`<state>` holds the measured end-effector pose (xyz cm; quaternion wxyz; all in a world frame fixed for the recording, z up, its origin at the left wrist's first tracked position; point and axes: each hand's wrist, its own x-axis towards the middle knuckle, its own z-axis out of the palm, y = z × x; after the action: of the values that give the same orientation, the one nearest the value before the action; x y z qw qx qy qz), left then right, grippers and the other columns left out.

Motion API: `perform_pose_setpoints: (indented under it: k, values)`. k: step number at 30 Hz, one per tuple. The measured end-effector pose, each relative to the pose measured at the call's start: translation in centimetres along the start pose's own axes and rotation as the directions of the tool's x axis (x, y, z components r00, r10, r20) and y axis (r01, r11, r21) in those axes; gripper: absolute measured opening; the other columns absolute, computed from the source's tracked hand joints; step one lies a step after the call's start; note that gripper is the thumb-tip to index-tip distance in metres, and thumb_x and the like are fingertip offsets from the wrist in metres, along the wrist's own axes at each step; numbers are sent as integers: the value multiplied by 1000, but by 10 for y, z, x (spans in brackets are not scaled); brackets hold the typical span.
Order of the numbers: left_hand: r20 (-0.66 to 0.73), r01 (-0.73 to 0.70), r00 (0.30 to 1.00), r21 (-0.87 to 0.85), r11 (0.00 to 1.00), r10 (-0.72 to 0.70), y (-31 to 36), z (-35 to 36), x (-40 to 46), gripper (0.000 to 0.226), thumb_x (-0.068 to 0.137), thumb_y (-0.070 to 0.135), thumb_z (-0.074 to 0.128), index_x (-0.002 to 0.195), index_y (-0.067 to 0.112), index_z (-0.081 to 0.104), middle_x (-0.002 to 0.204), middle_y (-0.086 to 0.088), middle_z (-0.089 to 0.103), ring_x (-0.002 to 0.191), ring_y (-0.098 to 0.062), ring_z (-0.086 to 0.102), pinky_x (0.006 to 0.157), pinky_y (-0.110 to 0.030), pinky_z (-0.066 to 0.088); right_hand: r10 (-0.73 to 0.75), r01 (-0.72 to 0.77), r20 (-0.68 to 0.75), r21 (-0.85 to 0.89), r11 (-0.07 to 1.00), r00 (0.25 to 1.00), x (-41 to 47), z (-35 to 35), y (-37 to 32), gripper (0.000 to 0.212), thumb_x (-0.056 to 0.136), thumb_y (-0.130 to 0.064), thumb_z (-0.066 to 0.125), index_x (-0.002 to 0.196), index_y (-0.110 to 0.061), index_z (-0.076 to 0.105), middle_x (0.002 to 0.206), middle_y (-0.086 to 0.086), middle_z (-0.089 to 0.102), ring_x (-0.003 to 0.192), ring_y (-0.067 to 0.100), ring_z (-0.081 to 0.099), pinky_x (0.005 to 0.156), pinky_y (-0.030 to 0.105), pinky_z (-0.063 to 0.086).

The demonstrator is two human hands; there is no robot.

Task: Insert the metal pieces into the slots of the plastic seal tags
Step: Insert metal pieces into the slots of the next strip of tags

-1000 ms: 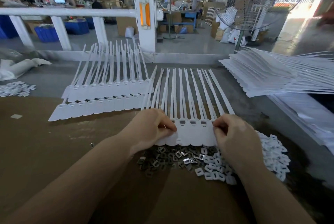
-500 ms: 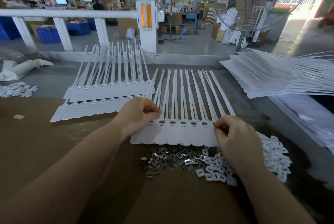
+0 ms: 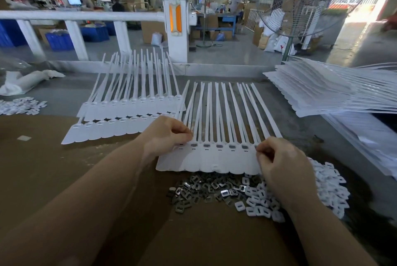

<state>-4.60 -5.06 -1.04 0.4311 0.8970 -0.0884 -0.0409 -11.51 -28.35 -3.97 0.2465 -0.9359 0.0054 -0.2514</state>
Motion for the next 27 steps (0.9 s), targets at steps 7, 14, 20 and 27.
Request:
perform_pose_setpoints:
  k: [7, 14, 20, 27]
  values:
    - [44, 7, 999, 62, 998, -9, 5, -1, 5, 3, 85, 18, 69, 83, 19, 71, 75, 13, 63, 68, 2, 55, 51, -1, 37, 5, -5, -2, 2, 1000, 1000, 0, 0, 0, 7, 88, -15, 60, 90, -15, 66, 85, -4, 62, 83, 13, 55, 74, 25, 44]
    - [89, -17, 996, 139, 990, 5, 8, -1, 10, 4, 85, 18, 68, 84, 19, 72, 76, 16, 62, 68, 2, 54, 49, -1, 36, 19, -19, 4, 13, 1000, 1000, 1, 0, 0, 7, 88, -14, 60, 89, -15, 67, 86, -3, 63, 84, 15, 56, 75, 30, 48]
    - [123, -55, 992, 213, 976, 29, 13, -1, 13, 4, 82, 17, 71, 82, 20, 73, 72, 16, 63, 65, 2, 56, 50, -2, 37, 19, -19, 3, 7, 1000, 1000, 0, 0, 1, 7, 88, -14, 59, 89, -15, 66, 84, -5, 61, 84, 13, 54, 72, 24, 40]
    - [179, -25, 983, 264, 964, -23, 19, -4, 17, 9, 78, 19, 74, 74, 25, 70, 72, 13, 63, 68, -3, 57, 54, -11, 40, 16, -16, 7, 6, 1000, 1000, 0, 0, -1, 8, 88, -15, 59, 91, -16, 66, 85, -5, 62, 83, 13, 55, 72, 25, 45]
